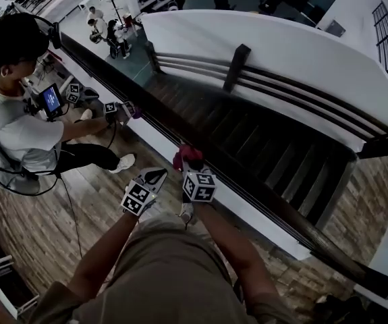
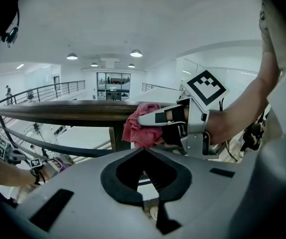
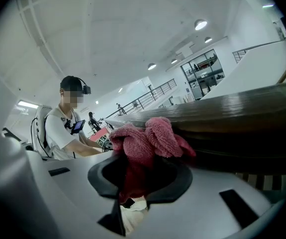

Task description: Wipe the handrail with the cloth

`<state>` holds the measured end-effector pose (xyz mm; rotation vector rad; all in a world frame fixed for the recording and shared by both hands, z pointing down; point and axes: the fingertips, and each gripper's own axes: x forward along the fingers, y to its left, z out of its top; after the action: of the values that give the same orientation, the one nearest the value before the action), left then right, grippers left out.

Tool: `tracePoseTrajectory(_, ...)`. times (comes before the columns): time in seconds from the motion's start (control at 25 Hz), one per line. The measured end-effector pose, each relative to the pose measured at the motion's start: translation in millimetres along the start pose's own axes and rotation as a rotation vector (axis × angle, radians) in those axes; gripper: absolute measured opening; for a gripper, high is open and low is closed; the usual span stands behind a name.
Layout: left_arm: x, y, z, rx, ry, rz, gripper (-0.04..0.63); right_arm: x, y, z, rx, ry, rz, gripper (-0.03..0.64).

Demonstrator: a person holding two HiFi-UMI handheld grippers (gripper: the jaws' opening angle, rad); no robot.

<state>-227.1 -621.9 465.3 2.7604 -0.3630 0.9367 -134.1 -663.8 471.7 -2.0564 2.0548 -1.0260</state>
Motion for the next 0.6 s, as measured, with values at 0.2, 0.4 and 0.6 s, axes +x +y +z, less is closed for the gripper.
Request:
tracePoseTrajectory(0.2, 16, -35, -20, -0.012, 0.01, 0.006, 0.017, -18, -14, -21, -0.008, -0.016, 0.073, 0.097)
tracePoseTrajectory(0.4, 10, -24, -15, -0.009, 0.012, -0.015, 0.017, -26, -21, -56, 0.141, 0.031, 0.06, 0.097)
tracePoseTrajectory(0.6, -16, -5, -11, 0.006, 0.03, -0.03, 0.017, -18, -41, -67, 0.435, -0.068, -0.031, 0.097)
